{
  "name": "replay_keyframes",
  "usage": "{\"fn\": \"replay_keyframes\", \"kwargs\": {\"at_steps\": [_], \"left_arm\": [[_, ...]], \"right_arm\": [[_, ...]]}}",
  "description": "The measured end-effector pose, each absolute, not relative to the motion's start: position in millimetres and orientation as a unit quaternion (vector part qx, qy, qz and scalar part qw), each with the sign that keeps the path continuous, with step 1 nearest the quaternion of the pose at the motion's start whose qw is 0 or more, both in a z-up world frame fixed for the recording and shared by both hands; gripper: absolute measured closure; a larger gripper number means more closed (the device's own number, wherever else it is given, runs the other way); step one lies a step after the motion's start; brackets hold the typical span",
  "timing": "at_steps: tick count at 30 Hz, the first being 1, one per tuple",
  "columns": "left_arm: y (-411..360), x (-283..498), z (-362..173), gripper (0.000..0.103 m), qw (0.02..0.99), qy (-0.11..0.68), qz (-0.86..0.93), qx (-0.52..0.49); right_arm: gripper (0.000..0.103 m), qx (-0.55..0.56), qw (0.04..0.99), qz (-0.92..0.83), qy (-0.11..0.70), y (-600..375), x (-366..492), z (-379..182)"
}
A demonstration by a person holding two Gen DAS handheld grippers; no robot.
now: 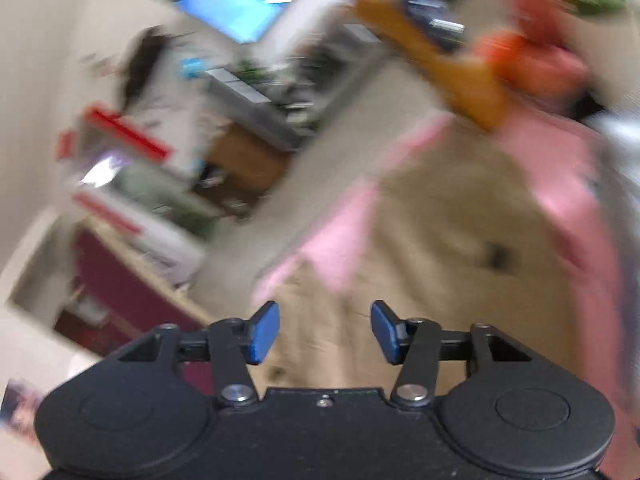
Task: Fold clothes
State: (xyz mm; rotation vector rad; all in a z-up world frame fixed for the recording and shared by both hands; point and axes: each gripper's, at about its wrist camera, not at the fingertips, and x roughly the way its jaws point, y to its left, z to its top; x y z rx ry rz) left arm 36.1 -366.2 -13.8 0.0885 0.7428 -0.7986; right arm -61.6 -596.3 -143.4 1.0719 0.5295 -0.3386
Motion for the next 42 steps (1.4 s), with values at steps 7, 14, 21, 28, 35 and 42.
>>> {"fn": "replay_keyframes", "kwargs": {"at_steps": [7, 14, 21, 28, 35, 42], "left_arm": [[-420, 79, -83, 0.067, 0.814, 0.43, -0.388, 0.041], [-451, 71, -102, 0.061, 0.811, 0.399, -0.415, 0.107], [-431, 110, -118, 0.064, 0.825, 0.441, -0.331, 0.122], [-403, 136, -97, 0.062, 0.87, 0.427, -0.241, 0.052], [-403, 168, -107, 0.064, 0.877, 0.417, -0.235, 0.04], [-408, 177, -124, 0.053, 0.896, 0.403, -0.15, 0.109]], "right_arm": [[0.069, 0.484, 0.825, -0.106, 0.271, -615, -1, -159], [0.042, 0.511, 0.786, 0.041, 0.345, -608, 48, -197], [0.052, 0.545, 0.773, -0.08, 0.315, -669, 17, -217], [0.045, 0.504, 0.772, -0.321, 0.215, -713, -51, -191], [0.053, 0.446, 0.836, -0.242, 0.21, -697, -4, -164], [0.058, 0.527, 0.8, -0.167, 0.235, -709, 22, -194]]}}
